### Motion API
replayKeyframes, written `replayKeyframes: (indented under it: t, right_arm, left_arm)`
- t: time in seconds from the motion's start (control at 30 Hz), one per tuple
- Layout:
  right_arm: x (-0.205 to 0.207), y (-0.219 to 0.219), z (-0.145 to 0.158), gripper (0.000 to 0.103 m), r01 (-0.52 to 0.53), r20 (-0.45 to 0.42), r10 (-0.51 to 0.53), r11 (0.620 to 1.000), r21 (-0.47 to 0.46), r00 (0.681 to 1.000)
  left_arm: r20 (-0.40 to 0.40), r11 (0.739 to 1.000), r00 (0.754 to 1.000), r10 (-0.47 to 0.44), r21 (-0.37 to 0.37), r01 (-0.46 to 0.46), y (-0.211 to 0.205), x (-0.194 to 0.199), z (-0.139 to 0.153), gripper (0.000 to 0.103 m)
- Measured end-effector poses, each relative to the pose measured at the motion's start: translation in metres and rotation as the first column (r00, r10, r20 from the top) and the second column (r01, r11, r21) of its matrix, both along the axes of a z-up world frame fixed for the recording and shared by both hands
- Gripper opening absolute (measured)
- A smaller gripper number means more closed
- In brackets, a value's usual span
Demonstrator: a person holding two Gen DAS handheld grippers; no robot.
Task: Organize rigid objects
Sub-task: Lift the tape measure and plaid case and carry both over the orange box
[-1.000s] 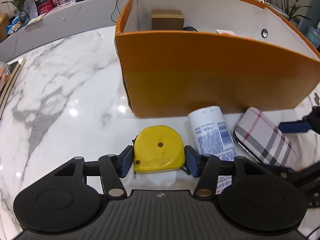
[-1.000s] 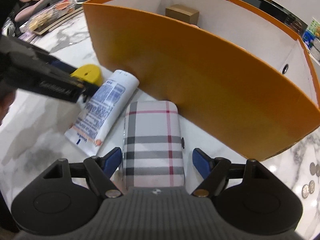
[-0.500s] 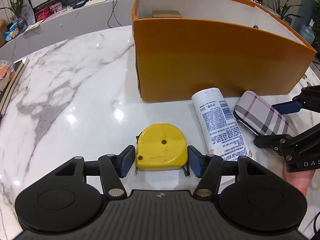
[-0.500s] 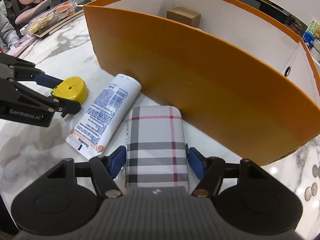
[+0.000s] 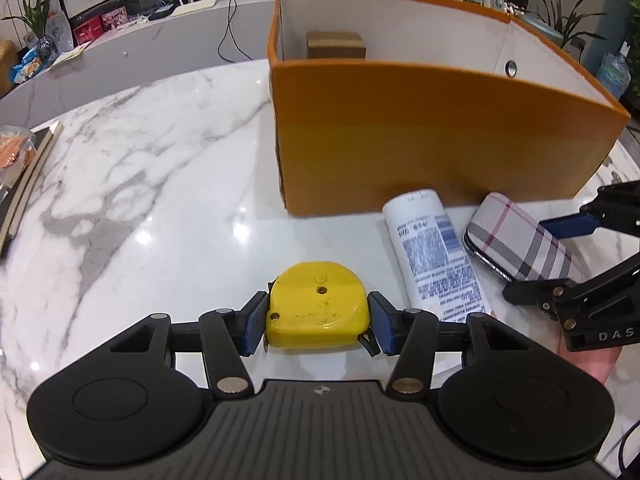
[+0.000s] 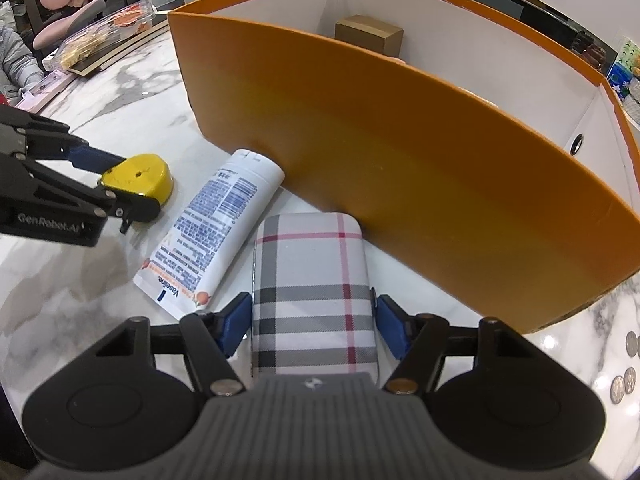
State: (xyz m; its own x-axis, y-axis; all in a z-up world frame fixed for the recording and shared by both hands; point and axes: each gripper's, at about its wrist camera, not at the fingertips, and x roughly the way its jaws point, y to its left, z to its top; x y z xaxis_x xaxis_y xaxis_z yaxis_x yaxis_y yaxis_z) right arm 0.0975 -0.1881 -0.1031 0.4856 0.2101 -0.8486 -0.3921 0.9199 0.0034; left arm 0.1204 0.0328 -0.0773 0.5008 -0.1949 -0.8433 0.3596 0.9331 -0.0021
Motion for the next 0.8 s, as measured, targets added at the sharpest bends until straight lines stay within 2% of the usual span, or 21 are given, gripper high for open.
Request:
replayKeyframes:
  t: [0.5,0.8]
  right_arm:
    - [-0.007,0.001,0.023,0.066,-0.011,0.045,0.01,1.0,0.017,0.999]
    - [-0.014,-0.003,0.053,0.066,-0.007,0.109,0.002,0.999,0.043,0.994]
  left_arm:
    - [0.057,1.0,0.998,-0.013,-0.011,0.014,0.002,-0.009,0.029,0.061]
    - [0.137,0.999,0.99,-0.026,-0.033,0.031,0.001,-0.014,0.064,0.061]
